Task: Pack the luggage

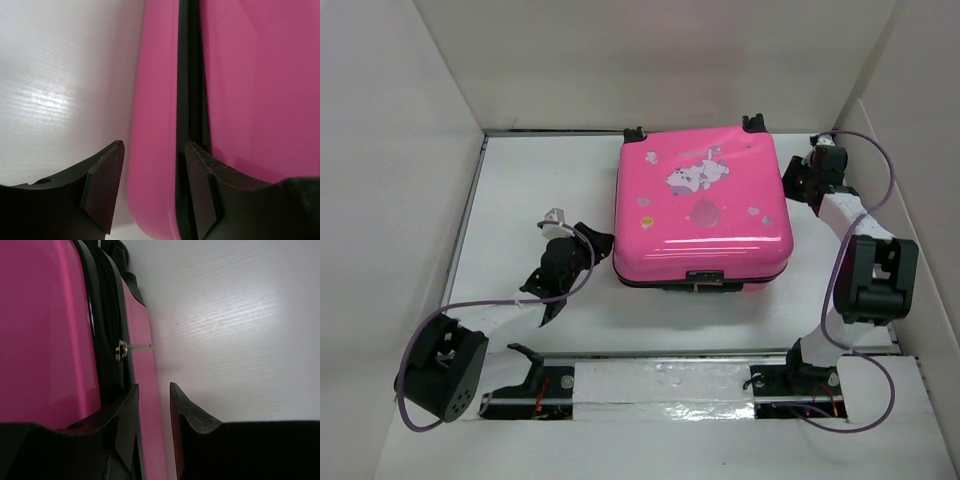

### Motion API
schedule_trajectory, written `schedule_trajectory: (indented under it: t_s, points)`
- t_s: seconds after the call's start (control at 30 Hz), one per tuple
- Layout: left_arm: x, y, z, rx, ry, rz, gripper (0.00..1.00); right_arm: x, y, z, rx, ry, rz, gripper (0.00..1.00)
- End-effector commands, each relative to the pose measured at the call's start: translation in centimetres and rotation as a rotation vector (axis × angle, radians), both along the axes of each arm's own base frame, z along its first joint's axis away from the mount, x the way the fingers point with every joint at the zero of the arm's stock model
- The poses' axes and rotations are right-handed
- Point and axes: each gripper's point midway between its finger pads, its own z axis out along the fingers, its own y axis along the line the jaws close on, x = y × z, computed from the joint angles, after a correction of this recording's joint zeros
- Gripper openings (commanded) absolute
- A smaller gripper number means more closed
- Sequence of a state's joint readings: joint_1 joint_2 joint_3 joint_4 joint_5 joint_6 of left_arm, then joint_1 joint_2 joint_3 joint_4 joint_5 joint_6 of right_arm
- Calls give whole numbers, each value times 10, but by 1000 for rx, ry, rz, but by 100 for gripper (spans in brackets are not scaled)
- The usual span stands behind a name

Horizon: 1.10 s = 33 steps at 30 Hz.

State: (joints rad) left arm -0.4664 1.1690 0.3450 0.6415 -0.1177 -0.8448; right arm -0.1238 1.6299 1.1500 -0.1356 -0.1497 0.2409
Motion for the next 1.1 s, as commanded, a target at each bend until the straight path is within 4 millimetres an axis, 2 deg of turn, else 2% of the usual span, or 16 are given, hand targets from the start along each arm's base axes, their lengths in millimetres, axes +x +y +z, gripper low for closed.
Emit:
schedule_trajectory:
  t_s: [0.0,0.1,0.2,0.27,0.3,0.33,0.4,0.47,0.67,0.8,0.87,0.9,0.97,1.0,1.03,1.07]
  points:
    - [-8,-5,2,-13,-33,-40,49,23,82,18,119,-55,324,38]
    - [-21,-8,-9,-25,-13,-67,48,33,117,21,158,-54,456,39]
    - [-32,-17,-15,-20,-4,-95,48,36,157,6,150,9,560,41]
    - [-44,-32,-14,-29,-9,-142,48,45,187,14,178,-11,651,44]
    - [-47,-36,-13,-34,-13,-147,48,44,193,11,191,19,668,46]
    - [-51,-42,-13,-35,-10,-157,48,56,196,27,182,-17,682,46]
    - [-65,-57,-11,-52,-10,-189,48,58,208,18,190,19,704,49]
    - [-76,-70,-8,-65,-13,-224,48,69,210,24,189,10,706,52]
    - [-69,-56,7,-41,-51,-146,50,79,212,47,199,-19,692,69]
    - [-49,-31,44,-36,-119,-44,54,87,186,82,215,-90,630,80]
    - [-40,-8,63,-52,-158,24,58,85,167,109,218,-142,591,83]
    - [-38,2,83,-80,-199,53,60,87,162,123,217,-190,578,87]
    - [-31,25,96,-84,-223,126,65,73,143,148,230,-243,530,88]
    - [-32,33,115,-111,-266,152,68,71,138,164,227,-298,522,89]
    - [-30,39,122,-120,-281,174,70,62,133,154,252,-279,501,89]
    - [-26,50,128,-127,-297,214,75,47,124,184,246,-351,491,88]
